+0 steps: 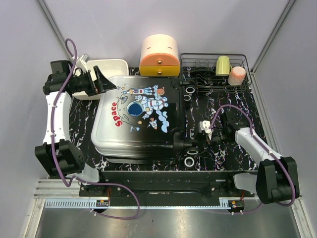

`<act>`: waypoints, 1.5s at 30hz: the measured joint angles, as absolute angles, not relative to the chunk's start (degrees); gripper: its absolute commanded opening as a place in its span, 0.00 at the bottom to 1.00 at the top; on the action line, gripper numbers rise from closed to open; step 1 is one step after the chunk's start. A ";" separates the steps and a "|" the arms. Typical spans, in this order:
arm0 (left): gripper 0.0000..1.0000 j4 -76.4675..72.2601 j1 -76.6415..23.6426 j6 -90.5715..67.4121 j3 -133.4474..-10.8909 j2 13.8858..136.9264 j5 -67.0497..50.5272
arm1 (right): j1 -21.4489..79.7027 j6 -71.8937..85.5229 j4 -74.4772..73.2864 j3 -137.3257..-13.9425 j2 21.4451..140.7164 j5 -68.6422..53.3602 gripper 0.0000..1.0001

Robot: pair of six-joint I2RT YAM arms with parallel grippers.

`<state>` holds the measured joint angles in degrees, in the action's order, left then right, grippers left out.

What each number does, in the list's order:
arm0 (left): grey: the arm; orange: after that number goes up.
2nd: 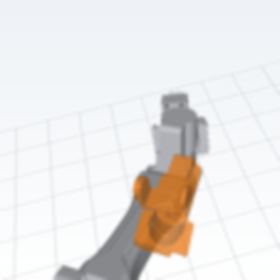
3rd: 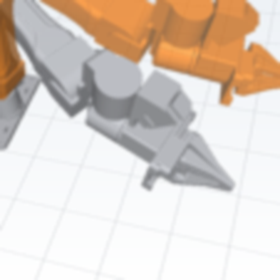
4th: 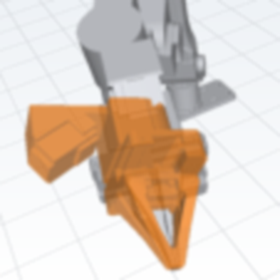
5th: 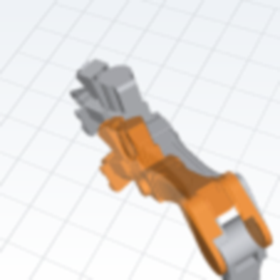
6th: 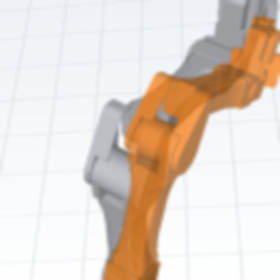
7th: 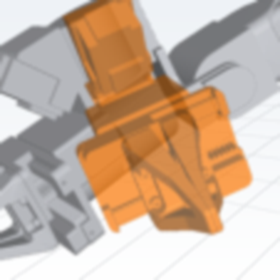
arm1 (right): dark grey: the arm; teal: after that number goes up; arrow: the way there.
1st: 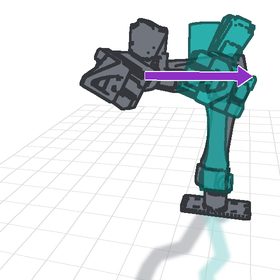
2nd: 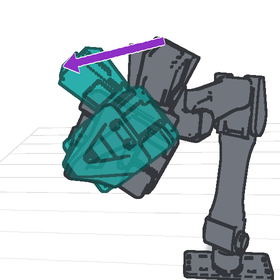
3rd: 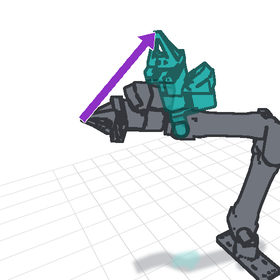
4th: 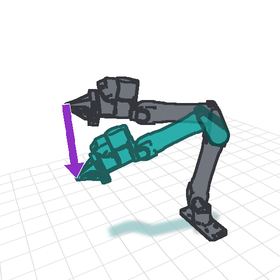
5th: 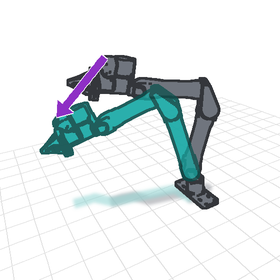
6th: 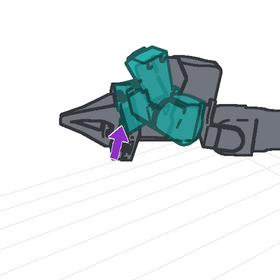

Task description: Open, take out, and arrange the luggage

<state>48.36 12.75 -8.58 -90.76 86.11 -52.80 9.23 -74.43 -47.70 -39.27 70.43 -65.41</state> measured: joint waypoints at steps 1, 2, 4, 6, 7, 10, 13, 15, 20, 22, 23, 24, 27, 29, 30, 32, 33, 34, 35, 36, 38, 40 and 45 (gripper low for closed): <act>0.97 48.29 12.71 -8.56 -90.21 86.11 -52.62 | 9.23 -73.71 -46.96 -39.29 70.11 -65.36 0.82; 0.97 48.21 12.62 -8.47 -89.62 86.11 -52.42 | 9.23 -73.19 -46.46 -39.31 69.80 -65.34 0.82; 0.97 48.21 12.38 -8.21 -88.40 86.11 -52.07 | 9.32 -71.94 -45.87 -39.35 68.95 -65.28 0.82; 0.97 48.23 12.19 -7.97 -87.57 86.08 -51.81 | 9.72 -70.00 -44.62 -39.35 67.44 -65.12 0.81; 0.97 48.36 12.10 -7.90 -87.46 86.08 -51.77 | 9.98 -68.77 -43.88 -39.35 66.70 -65.23 0.80; 0.97 48.23 11.97 -7.68 -87.09 85.95 -51.66 | 11.99 -61.93 -38.65 -39.29 63.88 -65.87 0.79; 0.97 48.16 11.97 -7.46 -86.74 85.69 -51.40 | 15.20 -54.65 -34.09 -39.07 62.37 -65.60 0.78; 0.96 48.16 11.99 -7.35 -86.72 85.52 -51.09 | 17.08 -49.45 -31.46 -37.80 62.26 -65.30 0.77; 0.96 48.10 11.97 -7.29 -86.72 85.06 -50.74 | 21.08 -38.68 -25.36 -35.31 62.24 -62.98 0.77; 0.96 48.10 11.97 -7.29 -86.70 85.06 -50.74 | 22.85 -35.79 -23.68 -34.85 62.24 -61.63 0.77; 0.96 48.07 11.99 -7.29 -86.63 85.03 -50.74 | 23.97 -34.22 -22.33 -34.48 62.24 -60.53 0.77; 0.96 48.07 11.99 -7.29 -86.61 85.01 -50.72 | 24.97 -32.25 -20.75 -33.95 62.24 -59.44 0.77; 0.96 48.05 12.14 -7.29 -86.61 84.88 -50.70 | 26.70 -25.82 -14.96 -31.81 62.15 -57.10 0.75; 0.96 47.90 12.73 -7.33 -86.61 84.68 -50.76 | 27.16 -20.82 -10.31 -29.91 61.98 -56.36 0.74; 0.96 47.81 13.26 -7.38 -86.59 84.58 -50.76 | 27.33 -18.76 -8.51 -29.15 61.89 -56.12 0.73; 0.96 47.53 14.66 -7.60 -86.39 84.38 -50.81 | 27.79 -14.26 -3.53 -26.83 61.32 -55.09 0.72; 0.96 47.27 15.33 -7.64 -86.19 84.29 -50.78 | 27.90 -11.97 -0.67 -25.50 60.90 -54.78 0.72; 0.96 47.05 15.86 -7.68 -85.93 84.18 -50.76 | 28.03 -9.85 2.33 -24.10 60.45 -54.59 0.72; 0.95 46.87 16.47 -7.75 -85.62 84.07 -50.74 | 28.14 -7.75 5.52 -22.50 59.92 -54.30 0.73; 0.95 46.76 16.82 -7.79 -85.41 84.03 -50.74 | 28.21 -5.58 8.78 -21.02 59.48 -53.82 0.73; 0.95 46.57 16.88 -7.81 -84.97 83.94 -50.76 | 28.42 -1.91 15.20 -18.37 59.20 -52.90 0.74; 0.95 46.52 16.84 -7.97 -84.42 83.83 -50.76 | 28.58 1.06 20.56 -16.32 59.40 -51.90 0.73; 0.95 45.12 16.75 -8.43 -82.96 83.18 -50.85 | 29.10 3.40 32.03 -15.03 64.27 -51.99 0.64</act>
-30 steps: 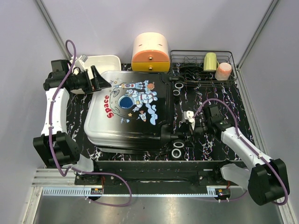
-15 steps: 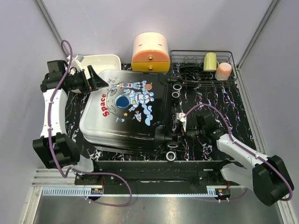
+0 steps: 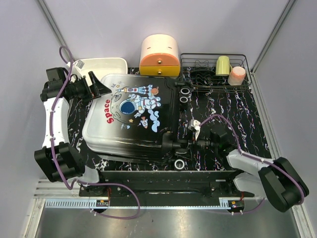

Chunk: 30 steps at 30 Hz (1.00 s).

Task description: Open, take out, and arrange the luggage

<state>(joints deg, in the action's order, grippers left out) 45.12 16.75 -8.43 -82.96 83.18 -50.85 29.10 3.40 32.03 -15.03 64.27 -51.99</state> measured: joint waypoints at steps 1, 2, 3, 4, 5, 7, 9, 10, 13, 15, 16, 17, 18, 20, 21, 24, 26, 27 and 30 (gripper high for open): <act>0.95 44.97 16.75 -8.47 -82.83 83.07 -50.83 | 29.12 3.53 34.20 -14.90 65.39 -52.05 0.64; 0.95 44.91 16.75 -8.62 -82.83 83.02 -50.78 | 29.15 3.60 36.05 -14.79 66.26 -52.34 0.63; 0.95 44.88 16.75 -8.67 -82.83 83.02 -50.78 | 29.15 3.62 38.37 -14.55 67.26 -52.75 0.61; 0.95 44.88 16.75 -8.69 -82.83 83.00 -50.76 | 29.15 3.70 39.83 -14.39 67.96 -53.12 0.59; 0.95 44.88 16.75 -8.71 -82.83 83.00 -50.76 | 29.15 3.79 41.82 -14.09 68.73 -53.54 0.58; 0.95 44.88 16.75 -8.71 -82.83 83.00 -50.74 | 29.15 3.84 45.25 -13.52 70.11 -54.39 0.50; 0.95 44.88 16.75 -8.71 -82.83 83.00 -50.74 | 29.15 3.90 48.42 -13.13 71.64 -55.46 0.44; 0.95 44.88 16.75 -8.71 -82.83 83.00 -50.72 | 29.15 3.92 49.71 -12.93 72.25 -55.86 0.37; 0.95 44.88 16.75 -8.71 -82.83 83.00 -50.65 | 29.15 4.51 53.17 -12.38 74.37 -56.66 0.27; 0.94 44.88 16.75 -8.73 -82.83 83.00 -50.61 | 29.15 5.56 54.11 -12.21 75.09 -56.90 0.16; 0.95 44.86 16.75 -8.78 -82.83 83.00 -50.57 | 29.15 5.82 54.48 -11.92 75.02 -56.88 0.11; 0.94 44.86 16.75 -8.80 -82.83 83.00 -50.54 | 29.15 5.91 54.65 -11.64 74.94 -56.73 0.01; 0.94 44.86 16.75 -8.82 -82.83 83.00 -50.52 | 29.15 5.87 54.57 -11.40 74.56 -56.38 0.00; 0.94 44.84 16.75 -8.84 -82.83 83.00 -50.46 | 29.26 5.34 52.66 -11.20 72.75 -55.05 0.00; 0.94 44.84 16.75 -8.82 -82.83 83.00 -50.41 | 29.30 5.10 50.92 -11.20 71.26 -54.26 0.00; 0.94 44.86 16.75 -8.82 -82.83 83.00 -50.24 | 29.47 4.16 45.28 -11.25 66.19 -51.51 0.00; 0.94 44.86 16.75 -8.80 -82.83 83.00 -50.09 | 29.26 3.38 41.01 -11.49 63.51 -50.26 0.00; 0.94 44.86 16.78 -8.82 -82.83 83.02 -50.09 | 29.06 2.92 39.53 -11.70 62.78 -49.98 0.00; 0.93 44.86 16.84 -8.82 -83.07 83.46 -49.93 | 28.51 0.69 34.52 -13.34 61.91 -48.62 0.00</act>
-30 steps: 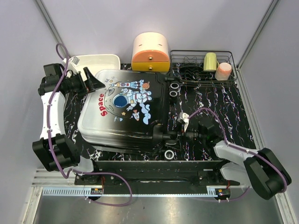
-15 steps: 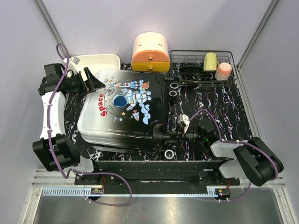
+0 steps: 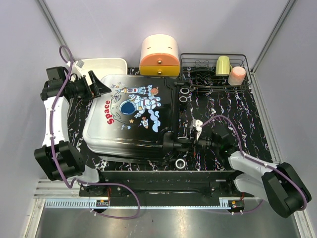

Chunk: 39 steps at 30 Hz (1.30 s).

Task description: Open, take out, and arrange the luggage

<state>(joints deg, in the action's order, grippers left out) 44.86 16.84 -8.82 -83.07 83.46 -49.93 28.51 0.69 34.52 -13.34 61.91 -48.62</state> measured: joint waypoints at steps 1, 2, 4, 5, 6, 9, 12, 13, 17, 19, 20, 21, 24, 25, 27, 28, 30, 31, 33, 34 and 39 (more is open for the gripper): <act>0.93 44.86 16.91 -8.78 -83.42 83.83 -49.89 | 28.21 0.08 33.30 -14.04 62.11 -48.23 0.00; 0.93 44.84 17.02 -8.69 -83.81 84.25 -49.78 | 27.88 -0.45 32.29 -14.83 62.57 -47.55 0.00; 0.93 44.80 17.21 -8.54 -84.44 84.99 -49.63 | 27.09 -1.26 30.35 -16.91 64.53 -47.00 0.00; 0.93 44.71 17.32 -8.51 -84.66 85.27 -49.60 | 26.41 -1.50 29.85 -17.98 65.69 -46.98 0.00; 0.93 44.51 17.43 -8.40 -84.77 85.45 -49.45 | 25.65 -1.65 29.17 -19.11 66.87 -47.00 0.00; 0.93 44.47 17.91 -8.23 -85.03 86.30 -49.17 | 23.92 -2.44 27.68 -21.80 69.58 -47.31 0.00; 0.95 44.64 18.15 -8.19 -85.93 87.29 -49.69 | 20.75 -3.38 27.14 -25.78 74.96 -50.06 0.00; 0.96 44.64 18.15 -8.19 -85.93 87.29 -49.69 | 20.67 -3.40 27.14 -25.87 75.05 -50.09 0.00; 0.99 46.00 19.07 -7.16 -87.77 88.75 -50.70 | 18.02 -2.26 27.77 -31.33 82.98 -56.93 0.00; 0.99 46.68 19.42 -6.28 -88.71 89.43 -50.68 | 17.06 -0.91 29.39 -32.84 85.71 -59.00 0.00; 0.99 47.13 19.59 -5.69 -89.17 89.76 -50.63 | 16.73 -0.03 30.74 -33.04 86.56 -59.57 0.00; 0.99 47.46 19.68 -5.19 -89.45 89.95 -50.65 | 16.69 0.62 31.81 -33.01 86.98 -59.94 0.00; 0.99 48.51 19.64 -3.88 -90.26 90.67 -50.85 | 16.97 1.63 33.76 -32.38 86.96 -60.40 0.00; 0.99 48.86 19.55 -3.40 -90.70 91.11 -50.98 | 17.17 1.65 34.63 -31.83 86.74 -60.05 0.00; 0.99 49.25 19.22 -2.50 -91.64 92.18 -51.24 | 17.91 1.26 35.38 -30.48 84.99 -57.95 0.00; 0.99 49.15 18.85 -1.85 -91.92 92.64 -51.20 | 18.65 0.84 35.33 -29.67 83.66 -56.45 0.00; 0.99 48.34 18.17 -0.45 -92.23 93.12 -50.98 | 20.69 0.03 35.11 -27.97 80.97 -53.89 0.00; 0.99 48.01 17.63 0.30 -92.25 93.27 -50.83 | 21.98 -0.19 34.98 -27.05 79.66 -52.86 0.00; 0.99 47.42 16.53 1.85 -92.60 93.65 -49.98 | 24.64 -0.23 34.63 -25.71 77.54 -51.33 0.00; 0.99 46.94 15.79 2.85 -92.97 93.95 -49.04 | 26.06 0.05 34.44 -25.12 76.66 -50.68 0.00; 0.99 45.74 11.75 6.50 -95.74 96.16 -44.16 | 34.72 3.27 32.47 -23.33 73.19 -48.51 0.00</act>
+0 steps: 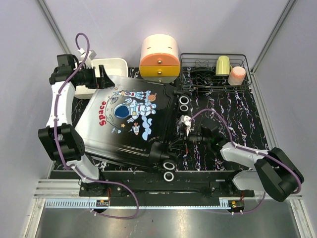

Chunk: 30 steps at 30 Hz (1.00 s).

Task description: Open, take out, and arrange the luggage

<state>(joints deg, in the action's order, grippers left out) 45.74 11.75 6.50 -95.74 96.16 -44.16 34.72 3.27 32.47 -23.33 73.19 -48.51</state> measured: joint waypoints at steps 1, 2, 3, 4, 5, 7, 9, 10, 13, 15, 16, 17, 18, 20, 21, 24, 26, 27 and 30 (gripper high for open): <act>0.99 45.95 11.33 7.09 -96.47 96.68 -43.59 | 34.94 3.16 31.40 -23.33 72.47 -47.59 0.00; 0.99 46.26 11.07 7.53 -97.19 97.30 -43.22 | 34.54 2.85 30.39 -23.33 71.72 -47.35 0.00; 0.99 46.72 10.90 7.90 -98.04 97.91 -43.11 | 33.95 2.63 29.85 -23.33 71.37 -47.37 0.00; 0.99 47.20 10.81 8.25 -98.76 98.48 -43.07 | 33.15 2.46 28.95 -23.42 71.26 -47.62 0.00; 0.99 47.66 10.72 8.73 -99.44 98.96 -43.00 | 32.25 2.15 28.14 -23.49 71.26 -47.92 0.00; 0.99 48.29 10.63 9.28 -100.60 99.81 -42.87 | 29.41 1.23 26.87 -24.25 71.68 -49.25 0.00; 0.98 48.58 10.50 9.69 -101.45 100.51 -42.83 | 25.80 0.25 26.57 -26.26 73.47 -49.54 0.00; 0.98 48.60 10.48 9.72 -101.75 100.75 -42.83 | 24.45 0.03 26.41 -27.49 74.70 -49.60 0.00; 0.98 48.64 10.37 9.76 -102.80 101.75 -42.89 | 21.17 0.08 26.28 -32.42 80.16 -50.43 0.00; 0.98 48.62 10.28 9.87 -103.24 102.15 -42.89 | 20.23 0.49 27.07 -34.39 82.85 -50.61 0.00; 0.98 48.66 10.26 9.93 -103.46 102.30 -42.92 | 19.90 0.82 27.51 -35.22 84.09 -50.68 0.00; 0.98 48.71 10.26 10.04 -103.61 102.41 -42.92 | 19.64 1.08 27.92 -35.99 85.25 -50.65 0.00; 0.99 48.84 10.28 10.09 -103.79 102.50 -42.94 | 19.31 1.34 28.32 -36.82 86.50 -50.74 0.00; 0.99 49.06 10.35 10.20 -103.92 102.56 -43.03 | 18.48 1.98 29.04 -38.33 88.86 -51.46 0.08; 0.99 49.30 10.46 10.35 -104.12 102.61 -43.18 | 18.06 2.28 29.28 -38.81 89.71 -52.21 0.14; 0.99 50.65 11.20 10.55 -104.92 103.00 -44.66 | 16.36 3.01 29.61 -40.05 91.18 -54.11 0.46; 0.99 52.10 12.21 10.55 -105.03 102.91 -46.44 | 14.61 2.50 31.20 -40.10 91.00 -53.95 0.62; 0.99 52.75 12.69 10.52 -105.03 102.83 -47.24 | 13.85 1.89 31.94 -40.01 90.74 -53.76 0.66; 0.99 54.87 13.85 10.48 -104.99 102.39 -49.19 | 12.58 -0.45 33.21 -38.59 88.71 -53.17 0.71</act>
<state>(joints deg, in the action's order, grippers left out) 54.87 13.85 10.48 -104.99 102.39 -49.19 12.58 -0.45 33.21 -38.59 88.71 -53.17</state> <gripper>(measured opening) 0.987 0.664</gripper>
